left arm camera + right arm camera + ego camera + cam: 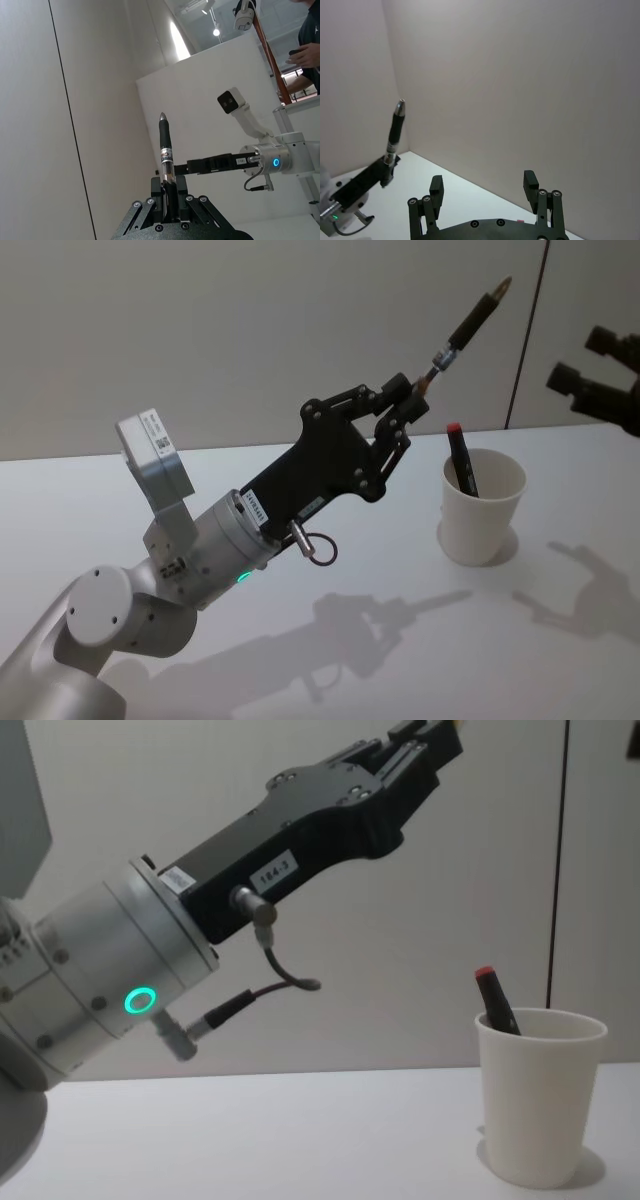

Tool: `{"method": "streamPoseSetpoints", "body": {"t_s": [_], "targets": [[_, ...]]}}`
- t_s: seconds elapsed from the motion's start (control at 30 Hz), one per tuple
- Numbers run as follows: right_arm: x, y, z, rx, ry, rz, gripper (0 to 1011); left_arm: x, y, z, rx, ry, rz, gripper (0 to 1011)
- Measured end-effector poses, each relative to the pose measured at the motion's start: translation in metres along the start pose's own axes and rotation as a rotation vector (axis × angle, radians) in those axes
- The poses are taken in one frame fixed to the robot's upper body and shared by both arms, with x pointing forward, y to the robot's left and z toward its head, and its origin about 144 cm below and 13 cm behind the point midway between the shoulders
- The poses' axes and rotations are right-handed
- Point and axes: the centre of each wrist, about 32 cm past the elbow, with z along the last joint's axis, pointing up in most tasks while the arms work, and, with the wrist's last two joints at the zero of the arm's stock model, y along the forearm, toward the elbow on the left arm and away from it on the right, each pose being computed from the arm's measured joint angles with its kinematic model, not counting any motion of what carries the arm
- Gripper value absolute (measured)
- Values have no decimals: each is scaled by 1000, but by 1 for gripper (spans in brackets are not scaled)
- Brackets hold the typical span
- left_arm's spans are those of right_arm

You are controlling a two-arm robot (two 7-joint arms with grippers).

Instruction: Place the pen into the pen holder.

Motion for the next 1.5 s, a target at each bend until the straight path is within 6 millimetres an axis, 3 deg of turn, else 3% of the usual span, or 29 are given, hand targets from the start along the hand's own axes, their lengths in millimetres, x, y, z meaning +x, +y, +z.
{"method": "streamPoseSetpoints", "body": {"t_s": [1.5], "targets": [[-6, 31, 9, 55, 84, 212, 1002, 1, -2, 0, -8, -3, -8, 169]]}}
